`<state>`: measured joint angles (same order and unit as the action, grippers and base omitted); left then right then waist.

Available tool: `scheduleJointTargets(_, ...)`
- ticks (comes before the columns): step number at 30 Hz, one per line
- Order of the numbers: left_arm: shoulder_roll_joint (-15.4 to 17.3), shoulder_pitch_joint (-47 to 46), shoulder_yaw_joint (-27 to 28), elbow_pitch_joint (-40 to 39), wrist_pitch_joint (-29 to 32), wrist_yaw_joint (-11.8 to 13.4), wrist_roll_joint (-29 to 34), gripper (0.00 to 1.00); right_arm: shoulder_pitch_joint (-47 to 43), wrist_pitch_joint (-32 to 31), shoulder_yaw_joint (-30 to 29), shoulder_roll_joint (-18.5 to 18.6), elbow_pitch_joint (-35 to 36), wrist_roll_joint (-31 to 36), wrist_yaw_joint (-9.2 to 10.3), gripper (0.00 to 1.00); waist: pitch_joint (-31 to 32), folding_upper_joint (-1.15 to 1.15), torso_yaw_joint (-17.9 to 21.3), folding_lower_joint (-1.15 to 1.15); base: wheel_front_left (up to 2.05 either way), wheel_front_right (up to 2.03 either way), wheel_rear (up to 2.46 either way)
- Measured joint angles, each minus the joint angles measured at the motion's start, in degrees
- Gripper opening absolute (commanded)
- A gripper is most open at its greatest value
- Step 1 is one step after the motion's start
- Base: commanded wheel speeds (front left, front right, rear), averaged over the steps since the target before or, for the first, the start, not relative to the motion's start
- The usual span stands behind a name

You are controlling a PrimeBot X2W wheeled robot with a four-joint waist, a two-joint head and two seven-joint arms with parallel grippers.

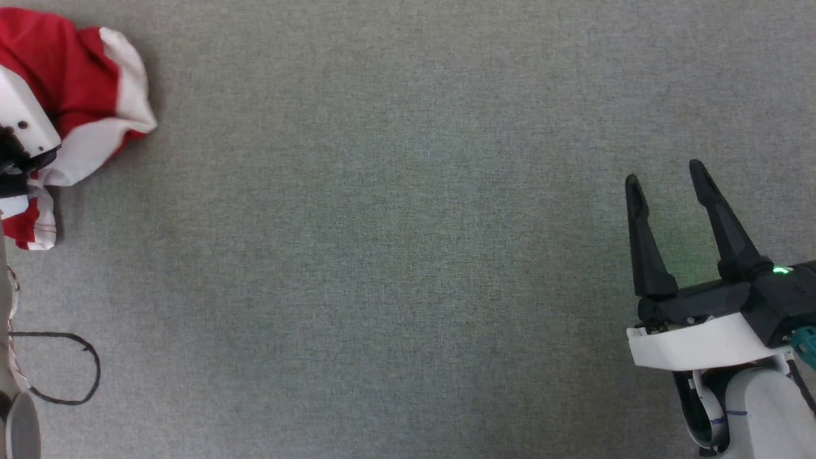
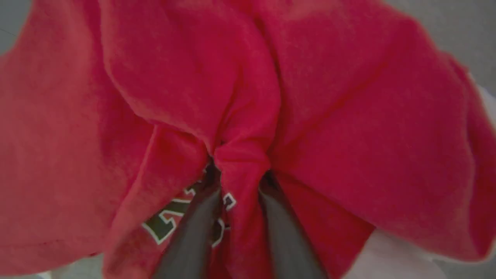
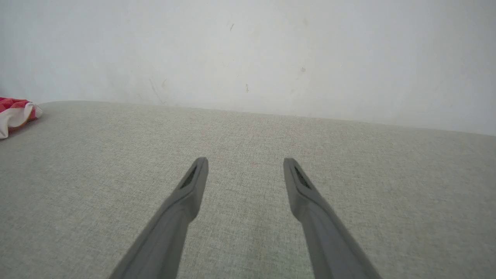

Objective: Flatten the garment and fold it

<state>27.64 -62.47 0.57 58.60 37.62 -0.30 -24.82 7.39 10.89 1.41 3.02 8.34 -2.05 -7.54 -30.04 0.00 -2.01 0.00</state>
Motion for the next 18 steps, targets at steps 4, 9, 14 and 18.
scheduleJointTargets(4,0.51,0.23,-1.19,0.09,-1.08,0.02,0.26,0.0,0.38,0.42,-0.56,-0.01,-0.47,-0.6,0.0,1.0,0.7,0.0,0.01,0.01,0.0,0.0,0.0)
scheduleJointTargets(9,0.68,1.96,-3.74,-1.74,-6.76,0.11,2.85,0.0,0.37,0.89,-1.59,0.0,-2.3,-1.51,0.0,1.0,3.73,0.0,-0.11,0.01,0.0,0.0,0.0)
scheduleJointTargets(14,1.56,1.89,-6.17,-5.94,-17.59,-0.23,5.93,0.0,-1.19,1.33,-2.43,-0.02,-4.01,-3.16,0.0,1.0,8.33,0.0,-0.48,0.0,0.0,0.0,0.0)
scheduleJointTargets(18,1.57,0.9,-7.98,-8.47,-27.77,-1.76,8.01,0.0,-2.87,1.69,-3.3,-0.02,-5.09,-4.26,0.01,1.0,12.5,0.0,-0.83,0.0,0.0,0.0,0.0)
